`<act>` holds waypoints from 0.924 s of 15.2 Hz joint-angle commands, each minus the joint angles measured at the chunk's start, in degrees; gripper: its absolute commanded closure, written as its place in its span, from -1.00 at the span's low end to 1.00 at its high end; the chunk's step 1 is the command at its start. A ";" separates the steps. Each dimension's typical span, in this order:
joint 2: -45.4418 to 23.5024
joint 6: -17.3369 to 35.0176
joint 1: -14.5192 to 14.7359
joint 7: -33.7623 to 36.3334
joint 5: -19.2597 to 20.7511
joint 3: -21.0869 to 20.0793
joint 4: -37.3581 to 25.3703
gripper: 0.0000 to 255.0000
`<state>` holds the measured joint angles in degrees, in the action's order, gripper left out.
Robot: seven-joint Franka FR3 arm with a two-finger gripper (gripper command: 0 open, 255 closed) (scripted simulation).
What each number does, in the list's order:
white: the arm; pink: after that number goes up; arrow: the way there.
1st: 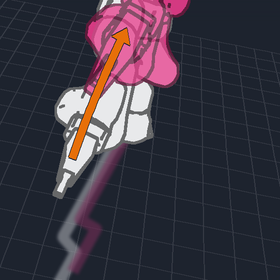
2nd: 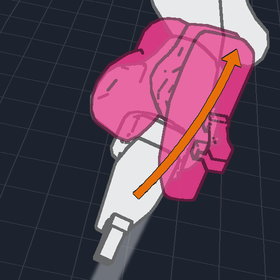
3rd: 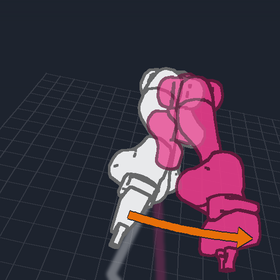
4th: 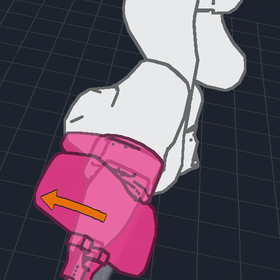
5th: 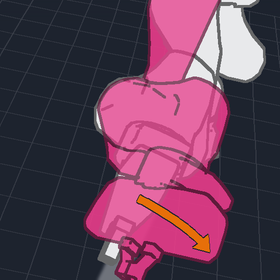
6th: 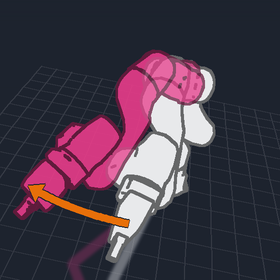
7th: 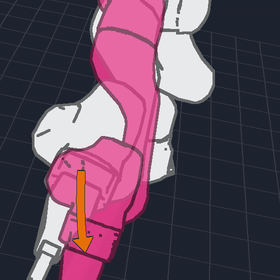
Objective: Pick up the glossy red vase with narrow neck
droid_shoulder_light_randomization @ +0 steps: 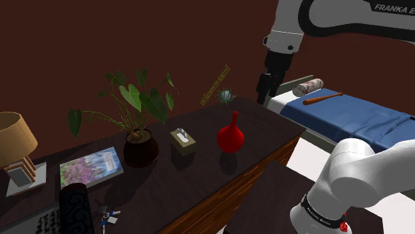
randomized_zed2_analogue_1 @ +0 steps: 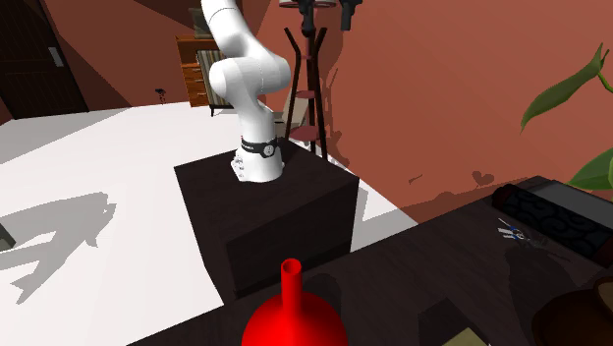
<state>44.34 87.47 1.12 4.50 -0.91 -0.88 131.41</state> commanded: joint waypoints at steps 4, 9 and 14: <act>-2.78 4.46 -0.76 -2.97 1.65 2.48 1.71 -1.00; -8.87 11.95 -1.96 -7.77 3.88 6.58 3.05 -1.00; -16.60 19.19 -2.89 -12.52 5.17 10.58 2.46 -1.00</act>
<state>29.38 105.01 -1.63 -7.09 4.07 8.96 133.95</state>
